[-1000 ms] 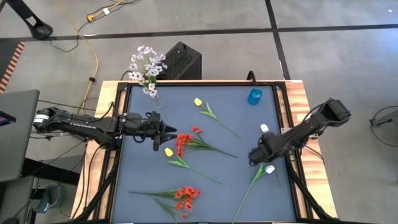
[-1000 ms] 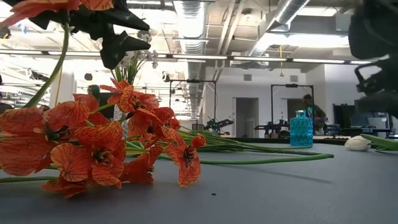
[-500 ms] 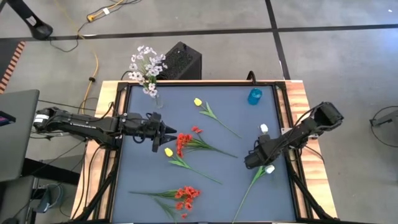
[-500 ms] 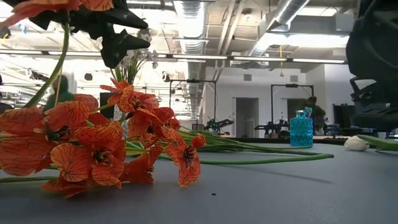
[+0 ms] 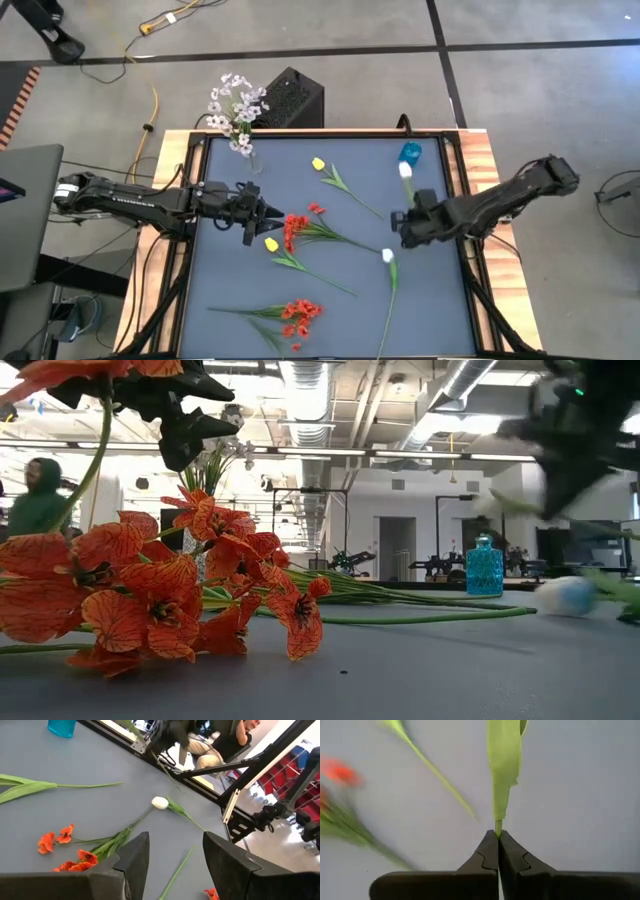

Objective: Sort flowers into vase by color
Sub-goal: Put the top white tulip flower into the transparent vase

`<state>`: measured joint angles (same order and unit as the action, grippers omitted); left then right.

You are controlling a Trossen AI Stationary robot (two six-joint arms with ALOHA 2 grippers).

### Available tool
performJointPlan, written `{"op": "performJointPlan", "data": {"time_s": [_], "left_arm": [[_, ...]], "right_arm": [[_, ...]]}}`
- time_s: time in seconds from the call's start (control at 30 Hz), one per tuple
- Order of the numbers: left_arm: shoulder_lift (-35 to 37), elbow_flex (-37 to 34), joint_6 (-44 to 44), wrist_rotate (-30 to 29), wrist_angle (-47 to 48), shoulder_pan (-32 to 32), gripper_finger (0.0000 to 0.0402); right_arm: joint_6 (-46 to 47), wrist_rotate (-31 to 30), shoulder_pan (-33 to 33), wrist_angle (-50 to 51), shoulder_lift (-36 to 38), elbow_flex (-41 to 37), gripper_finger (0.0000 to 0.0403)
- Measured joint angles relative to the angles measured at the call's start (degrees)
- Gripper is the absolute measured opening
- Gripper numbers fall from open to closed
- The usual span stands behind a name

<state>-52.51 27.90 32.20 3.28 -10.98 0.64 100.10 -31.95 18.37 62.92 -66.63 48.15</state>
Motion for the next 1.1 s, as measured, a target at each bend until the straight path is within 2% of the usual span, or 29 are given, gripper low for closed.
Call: {"op": "performJointPlan", "data": {"time_s": [0.1, 0.17, 0.27, 0.37, 0.43, 0.5, 0.6, 0.7, 0.8, 0.9, 1.1], "left_arm": [[0.00, 0.00, 0.58, -0.02, -0.01, 0.00, 0.0174], [0.00, 0.00, 2.06, -0.02, -0.24, 0.00, 0.0174], [0.00, 0.00, 4.76, -0.02, -1.24, 0.00, 0.0174], [0.00, 0.00, 6.01, -0.58, -4.68, 0.01, 0.0174], [0.00, 0.02, 6.19, -1.32, -8.47, 0.00, 0.0174], [0.00, 0.02, 6.01, -2.35, -13.09, 0.00, 0.0174], [0.00, 0.04, 5.76, -3.54, -20.49, 0.00, 0.0174], [0.00, 0.07, 5.65, -5.40, -25.50, 0.02, 0.0174], [-0.17, 0.39, 5.55, -7.15, -27.12, 0.02, 0.0174], [-1.69, 1.34, 4.46, -6.94, -26.88, 0.04, 0.0174], [-7.00, 2.67, 4.49, -5.09, -25.61, 0.94, 0.0174]], "right_arm": [[-10.62, -11.19, -2.50, -4.23, 2.98, 1.16, 0.0019], [-21.38, -16.44, -4.14, -12.67, 4.68, 1.35, 0.0020], [-43.73, -17.10, -7.13, -30.83, 5.83, 1.19, 0.0021], [-65.19, -9.49, -10.05, -52.03, 4.36, 1.19, 0.0021], [-76.57, -0.17, -12.09, -66.19, 2.13, 1.19, 0.0021], [-82.89, 10.30, -14.18, -79.52, -1.02, 1.19, 0.0021], [-85.34, 23.60, -17.10, -93.86, -6.08, 1.19, 0.0021], [-82.53, 30.87, -19.45, -101.81, -11.17, 1.19, 0.0021], [-78.72, 37.15, -20.90, -104.81, -16.41, 2.59, 0.0021], [-77.17, 42.26, -21.31, -106.24, -21.55, 5.44, 0.0021], [-76.55, 47.22, -21.48, -107.30, -27.87, 12.41, 0.0021]]}}
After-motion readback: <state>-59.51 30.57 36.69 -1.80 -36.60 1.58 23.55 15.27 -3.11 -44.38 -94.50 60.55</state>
